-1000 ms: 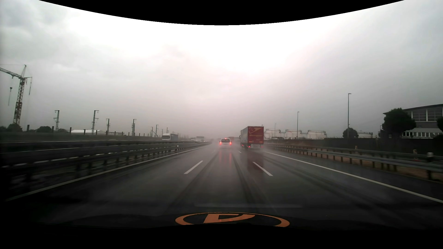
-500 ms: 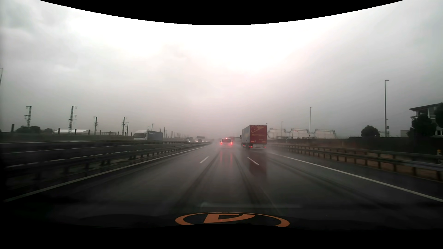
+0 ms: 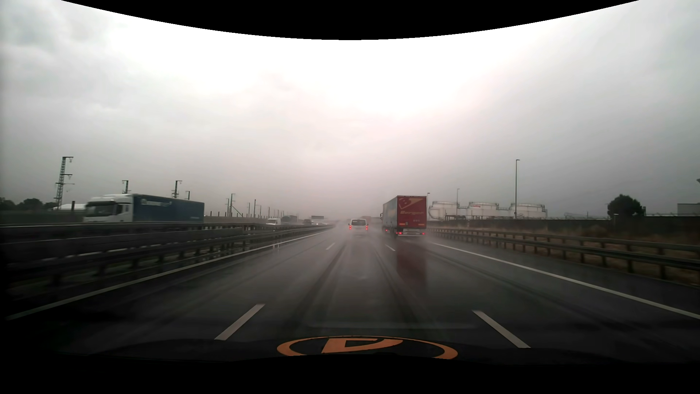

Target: Follow the waypoints while adhering to traffic rules and regulations

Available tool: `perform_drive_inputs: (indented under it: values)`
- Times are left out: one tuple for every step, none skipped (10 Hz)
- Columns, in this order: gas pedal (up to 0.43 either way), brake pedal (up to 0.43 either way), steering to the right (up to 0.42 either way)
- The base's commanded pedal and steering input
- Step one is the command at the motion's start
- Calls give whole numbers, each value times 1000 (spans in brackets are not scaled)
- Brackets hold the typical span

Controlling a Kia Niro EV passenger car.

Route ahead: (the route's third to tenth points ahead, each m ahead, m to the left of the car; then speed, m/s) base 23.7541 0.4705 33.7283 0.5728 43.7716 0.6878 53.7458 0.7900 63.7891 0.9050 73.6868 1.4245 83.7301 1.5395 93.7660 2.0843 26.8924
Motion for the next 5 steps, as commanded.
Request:
perform_drive_inputs:
  values:
    - [0,0,-2]
    - [0,0,-2]
    - [0,0,-2]
    - [0,0,-2]
    - [0,0,-2]
